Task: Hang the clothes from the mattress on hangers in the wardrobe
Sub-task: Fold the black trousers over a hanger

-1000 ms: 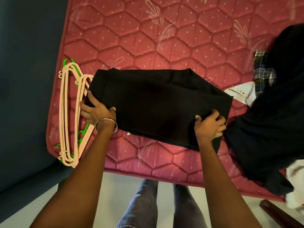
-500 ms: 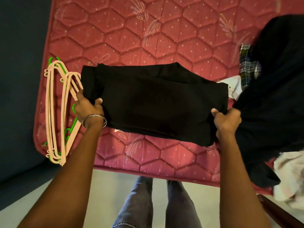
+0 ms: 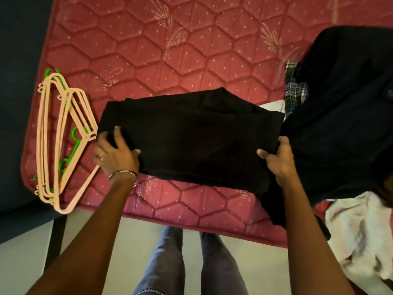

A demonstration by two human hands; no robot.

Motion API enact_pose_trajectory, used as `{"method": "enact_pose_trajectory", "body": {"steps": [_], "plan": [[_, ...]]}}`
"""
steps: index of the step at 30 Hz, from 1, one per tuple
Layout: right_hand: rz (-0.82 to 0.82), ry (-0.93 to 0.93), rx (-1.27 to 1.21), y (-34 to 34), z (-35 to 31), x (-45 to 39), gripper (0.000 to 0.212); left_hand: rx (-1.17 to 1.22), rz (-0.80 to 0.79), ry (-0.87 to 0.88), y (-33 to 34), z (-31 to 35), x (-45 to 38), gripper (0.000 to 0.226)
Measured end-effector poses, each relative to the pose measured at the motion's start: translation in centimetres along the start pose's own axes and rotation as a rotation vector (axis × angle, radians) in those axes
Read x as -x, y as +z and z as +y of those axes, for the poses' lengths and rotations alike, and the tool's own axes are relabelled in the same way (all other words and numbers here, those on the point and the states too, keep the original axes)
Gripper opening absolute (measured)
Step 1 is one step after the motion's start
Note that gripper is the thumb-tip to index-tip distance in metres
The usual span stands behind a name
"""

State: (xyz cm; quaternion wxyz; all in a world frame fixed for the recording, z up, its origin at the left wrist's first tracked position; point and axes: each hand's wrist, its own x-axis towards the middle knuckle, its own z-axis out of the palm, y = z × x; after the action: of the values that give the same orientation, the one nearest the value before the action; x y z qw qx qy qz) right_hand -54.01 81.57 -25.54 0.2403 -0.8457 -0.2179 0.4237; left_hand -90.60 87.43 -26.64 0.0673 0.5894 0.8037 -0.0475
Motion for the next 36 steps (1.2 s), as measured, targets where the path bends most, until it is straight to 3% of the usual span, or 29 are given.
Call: {"method": "enact_pose_trajectory", "body": {"steps": [2, 4, 5, 7, 9, 12, 15, 17, 19, 21, 24, 27, 30, 33, 36], "plan": [[-0.014, 0.049, -0.2, 0.0, -0.3, 0.2, 0.042, 0.137, -0.073, 0.32, 0.1, 1.8, 0.6, 0.068], [-0.059, 0.041, -0.338, -0.1, -1.7, 1.0, 0.043, 0.448, -0.316, 0.529, -0.8, 5.1, 2.1, 0.068], [-0.11, -0.011, -0.375, -0.1, -2.7, 1.7, 0.044, 0.628, -0.489, 0.523, -2.0, 7.4, 3.2, 0.068], [-0.256, -0.206, -0.36, -0.5, -5.1, 3.4, 0.046, 0.966, -0.81, 0.32, -5.2, 12.3, 5.2, 0.058], [-0.459, -0.374, -0.247, -0.3, -7.2, 5.0, 0.049, 1.173, -0.959, 0.084, -7.0, 15.9, 5.5, 0.059], [-0.838, -0.393, -0.23, 0.3, -8.3, 7.7, 0.042, 1.043, -0.763, -0.012, -8.6, 18.0, 4.7, 0.066], [-1.079, -0.278, -0.396, 1.1, -6.9, 8.7, 0.048, 0.946, -0.555, -0.167, -8.1, 16.5, 3.5, 0.027], [-1.017, -0.117, -0.544, 0.7, -5.9, 9.0, 0.04, 1.01, -0.548, -0.199, -9.6, 15.3, 3.3, 0.005], [-0.796, 0.185, -0.648, 0.3, -4.7, 9.1, 0.03, 1.063, -0.571, -0.136, -12.3, 15.1, 3.3, 0.008], [-0.68, 0.463, -0.59, 0.4, -3.2, 9.6, 0.041, 1.129, -0.593, -0.047, -15.9, 15.8, 3.6, 0.011], [-0.843, 0.625, -0.56, 1.9, -2.1, 10.9, 0.084, 1.196, -0.603, 0.08, -21.3, 17.2, 3.9, 0.018], [-1.014, 0.716, -0.828, 4.1, -3.1, 12.4, 0.092, 1.354, -0.572, 0.083, -26.0, 17.4, 3.9, 0.017], [-1.115, 0.636, -1.263, 5.3, -6.7, 13.2, 0.063, 1.525, -0.521, 0.073, -30.4, 16.3, 3.6, 0.015], [-0.794, 0.379, -1.511, 3.3, -11.0, 13.3, 0.05, 1.654, -0.449, 0.074, -33.1, 13.8, 2.8, 0.014], [-0.456, 0.185, -1.375, 1.8, -13.9, 10.7, 0.033, 1.768, -0.393, 0.044, -32.8, 9.8, 1.3, 0.017]]}}
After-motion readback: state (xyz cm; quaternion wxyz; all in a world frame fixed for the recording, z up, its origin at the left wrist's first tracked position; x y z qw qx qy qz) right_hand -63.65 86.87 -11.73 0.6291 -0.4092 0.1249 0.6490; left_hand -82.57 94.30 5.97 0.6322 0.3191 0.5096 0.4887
